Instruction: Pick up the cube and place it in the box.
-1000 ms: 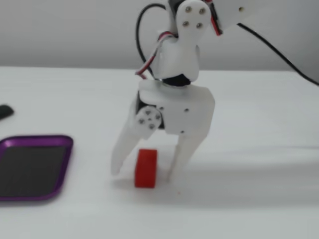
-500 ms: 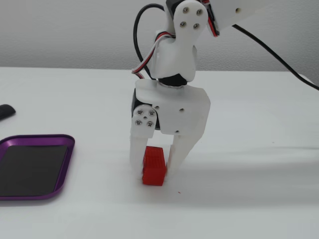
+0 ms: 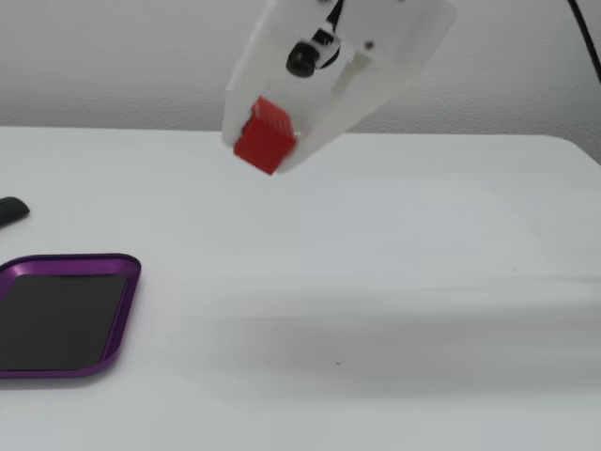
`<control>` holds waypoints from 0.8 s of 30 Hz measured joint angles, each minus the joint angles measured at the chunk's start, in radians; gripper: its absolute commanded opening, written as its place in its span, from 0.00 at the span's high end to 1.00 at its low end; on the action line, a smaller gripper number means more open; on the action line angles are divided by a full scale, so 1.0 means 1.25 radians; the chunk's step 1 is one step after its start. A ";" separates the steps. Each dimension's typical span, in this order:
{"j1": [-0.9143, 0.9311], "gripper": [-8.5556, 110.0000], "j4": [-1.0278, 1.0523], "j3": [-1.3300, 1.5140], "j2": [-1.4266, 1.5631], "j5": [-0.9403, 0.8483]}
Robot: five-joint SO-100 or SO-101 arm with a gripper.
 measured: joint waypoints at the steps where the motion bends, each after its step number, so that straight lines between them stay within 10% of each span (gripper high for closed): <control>1: 0.000 0.93 -0.028 0.021 0.027 0.000; 14: 0.000 0.93 -0.858 0.558 0.126 0.000; 24: 0.009 0.93 -0.933 0.410 -0.135 0.001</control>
